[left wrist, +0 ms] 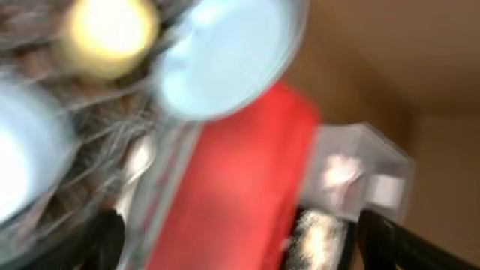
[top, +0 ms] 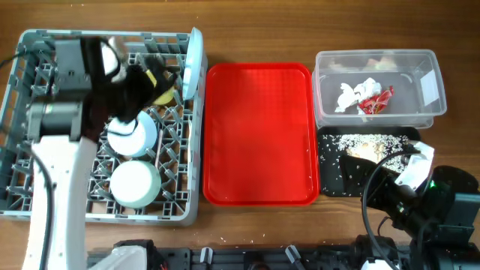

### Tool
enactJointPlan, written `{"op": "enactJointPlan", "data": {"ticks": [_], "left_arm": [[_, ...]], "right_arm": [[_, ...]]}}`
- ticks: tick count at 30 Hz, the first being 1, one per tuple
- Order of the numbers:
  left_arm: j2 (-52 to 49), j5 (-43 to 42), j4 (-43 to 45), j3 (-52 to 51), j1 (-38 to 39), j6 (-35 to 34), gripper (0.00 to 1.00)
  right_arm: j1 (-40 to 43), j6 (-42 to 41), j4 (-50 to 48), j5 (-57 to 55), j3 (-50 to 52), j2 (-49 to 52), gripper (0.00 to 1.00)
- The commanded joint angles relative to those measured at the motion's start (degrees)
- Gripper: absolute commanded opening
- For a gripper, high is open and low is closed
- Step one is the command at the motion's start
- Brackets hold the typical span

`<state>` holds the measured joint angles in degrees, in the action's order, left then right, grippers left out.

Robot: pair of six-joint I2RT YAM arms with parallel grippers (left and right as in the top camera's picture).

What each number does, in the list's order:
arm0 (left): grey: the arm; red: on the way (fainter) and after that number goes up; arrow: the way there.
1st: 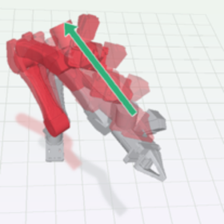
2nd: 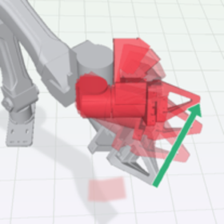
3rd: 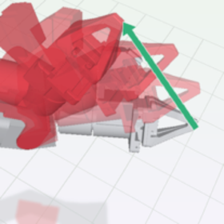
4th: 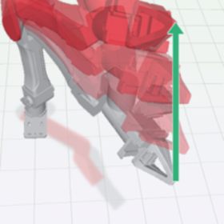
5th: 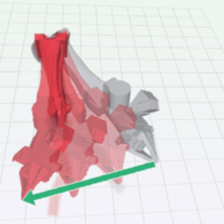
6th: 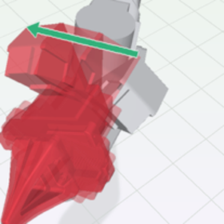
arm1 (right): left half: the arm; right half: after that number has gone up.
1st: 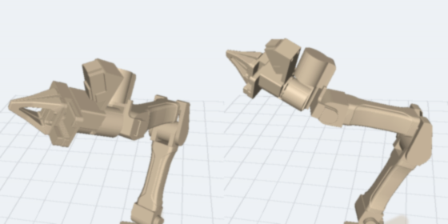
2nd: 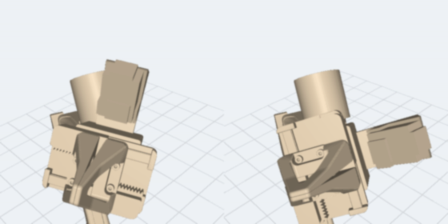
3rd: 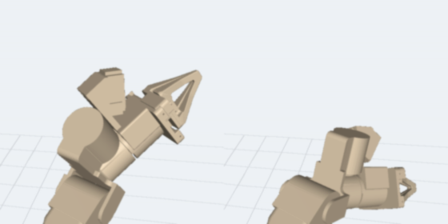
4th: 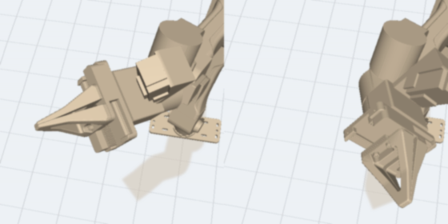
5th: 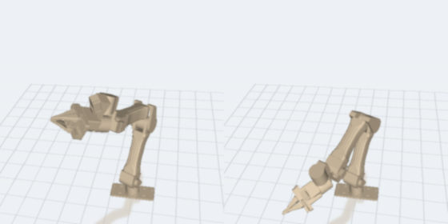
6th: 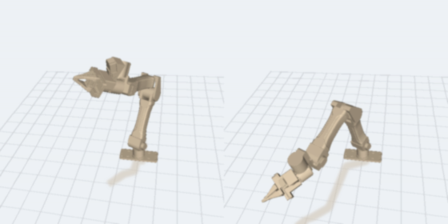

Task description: Sort waste into correct bins and load items into the dishwasher rack

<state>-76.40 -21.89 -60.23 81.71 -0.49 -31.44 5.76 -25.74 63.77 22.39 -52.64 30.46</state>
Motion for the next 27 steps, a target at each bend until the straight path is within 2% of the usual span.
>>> {"op": "enactJointPlan", "data": {"ticks": [1,4,13,17,18,20,22,23,25,27], "left_arm": [[2.91,11.74,-12.63,-0.26,-0.37,1.22,1.00],[2.89,11.50,-16.76,-0.26,-0.37,1.20,1.00],[2.89,11.52,-16.76,-0.26,-0.37,1.22,1.00],[2.89,11.52,-16.76,-0.26,-0.37,1.22,1.00],[2.89,11.52,-16.76,-0.26,-0.37,1.20,1.00],[2.89,11.52,-16.79,-0.26,-0.37,1.22,1.00],[2.89,11.52,-16.76,-0.26,-0.37,1.22,1.00],[2.89,11.52,-16.79,-0.26,-0.37,1.22,1.00],[2.89,11.52,-16.79,-0.26,-0.37,1.22,1.00],[2.89,11.52,-16.79,-0.26,-0.37,1.22,1.00]], "right_arm": [[-0.13,-0.37,-0.11,-0.57,-0.15,-0.28,1.00],[-0.13,-0.35,-0.11,-0.57,-0.15,-0.31,1.00],[-0.13,-0.37,-0.11,-0.57,-0.15,-0.28,1.00],[-0.15,0.48,-0.94,-7.21,0.04,-1.36,1.00],[-0.39,2.51,-4.31,-6.97,0.35,-2.62,1.00],[-2.93,8.66,-21.66,-7.87,2.97,-5.88,1.00],[-5.90,16.79,-43.98,-10.05,8.00,-10.01,1.00],[-7.28,22.08,-60.15,-10.16,13.88,-14.53,1.00],[-7.30,24.02,-69.53,-10.58,20.72,-19.15,1.00],[-7.30,24.50,-71.23,-10.62,26.01,-22.51,1.00]]}}
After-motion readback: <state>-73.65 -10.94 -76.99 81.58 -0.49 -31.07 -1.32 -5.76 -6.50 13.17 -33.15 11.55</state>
